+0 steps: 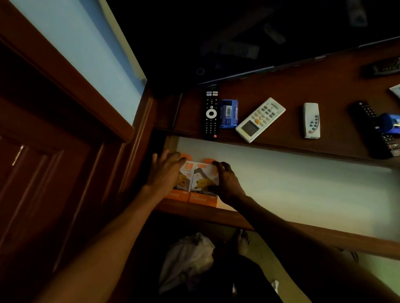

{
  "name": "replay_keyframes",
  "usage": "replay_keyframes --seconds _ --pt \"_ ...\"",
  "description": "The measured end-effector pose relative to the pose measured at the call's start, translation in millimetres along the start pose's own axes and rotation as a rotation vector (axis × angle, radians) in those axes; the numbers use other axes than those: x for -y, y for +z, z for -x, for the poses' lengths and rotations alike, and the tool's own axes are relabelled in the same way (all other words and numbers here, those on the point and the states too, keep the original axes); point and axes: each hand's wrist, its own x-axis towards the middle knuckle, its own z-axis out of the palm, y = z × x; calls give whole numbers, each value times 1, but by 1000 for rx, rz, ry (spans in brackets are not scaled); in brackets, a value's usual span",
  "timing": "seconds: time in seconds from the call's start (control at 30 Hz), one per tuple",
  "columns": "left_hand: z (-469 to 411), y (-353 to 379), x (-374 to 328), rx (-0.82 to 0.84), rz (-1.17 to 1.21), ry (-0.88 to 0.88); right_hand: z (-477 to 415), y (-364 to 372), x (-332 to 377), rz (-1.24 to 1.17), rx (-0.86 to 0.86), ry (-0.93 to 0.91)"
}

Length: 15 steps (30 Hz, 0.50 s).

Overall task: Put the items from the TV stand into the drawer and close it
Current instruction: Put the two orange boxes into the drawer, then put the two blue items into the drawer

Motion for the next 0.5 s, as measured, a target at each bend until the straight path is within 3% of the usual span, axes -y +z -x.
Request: replay_keyframes --seconds 0.17,0.3,0.5 --pt "7 -29 -19 -240 599 -43 13 -30 4 196 -8 9" --pt "-22 -83 -51 -385 599 8 32 -90 4 265 -65 -71" --pt "-94 -120 -80 -142 235 44 60 -180 -10 178 -234 -83"
